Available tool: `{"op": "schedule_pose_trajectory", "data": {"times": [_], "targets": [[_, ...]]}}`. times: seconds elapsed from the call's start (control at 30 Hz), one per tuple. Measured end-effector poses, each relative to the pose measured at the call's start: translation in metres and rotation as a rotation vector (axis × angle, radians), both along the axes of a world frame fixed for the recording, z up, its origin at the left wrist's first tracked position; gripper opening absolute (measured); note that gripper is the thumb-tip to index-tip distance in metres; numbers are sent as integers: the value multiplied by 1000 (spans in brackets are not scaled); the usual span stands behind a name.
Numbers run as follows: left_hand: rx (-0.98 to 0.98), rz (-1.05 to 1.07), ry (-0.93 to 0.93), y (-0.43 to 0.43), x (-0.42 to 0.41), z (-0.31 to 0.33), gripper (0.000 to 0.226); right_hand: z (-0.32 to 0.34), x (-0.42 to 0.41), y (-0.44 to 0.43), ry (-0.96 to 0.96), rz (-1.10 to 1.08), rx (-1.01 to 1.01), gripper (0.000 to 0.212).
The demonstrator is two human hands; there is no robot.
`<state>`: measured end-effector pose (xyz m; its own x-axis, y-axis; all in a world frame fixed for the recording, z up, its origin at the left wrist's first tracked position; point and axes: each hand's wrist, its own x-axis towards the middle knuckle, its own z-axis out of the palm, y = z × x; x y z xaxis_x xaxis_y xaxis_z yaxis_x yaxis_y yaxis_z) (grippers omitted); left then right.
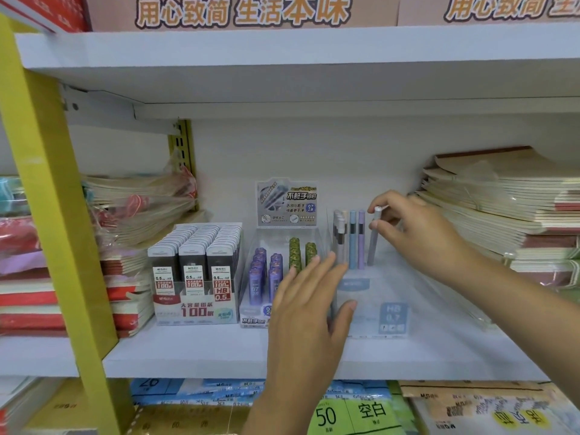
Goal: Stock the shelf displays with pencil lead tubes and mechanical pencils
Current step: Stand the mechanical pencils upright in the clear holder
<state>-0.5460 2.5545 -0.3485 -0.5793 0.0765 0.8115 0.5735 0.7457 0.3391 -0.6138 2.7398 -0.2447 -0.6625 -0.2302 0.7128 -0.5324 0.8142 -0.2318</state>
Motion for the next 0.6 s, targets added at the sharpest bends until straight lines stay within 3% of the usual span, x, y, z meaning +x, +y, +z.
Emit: {"op": "schedule_pose_trajectory", "data": {"times": [0.27,0.6], "targets": [[17,2,14,1,-1,-1,50,2,-4,0,11,19,2,24],[6,6,39,0,-4,-3,51,2,-20,2,34,-109,31,21]]}}
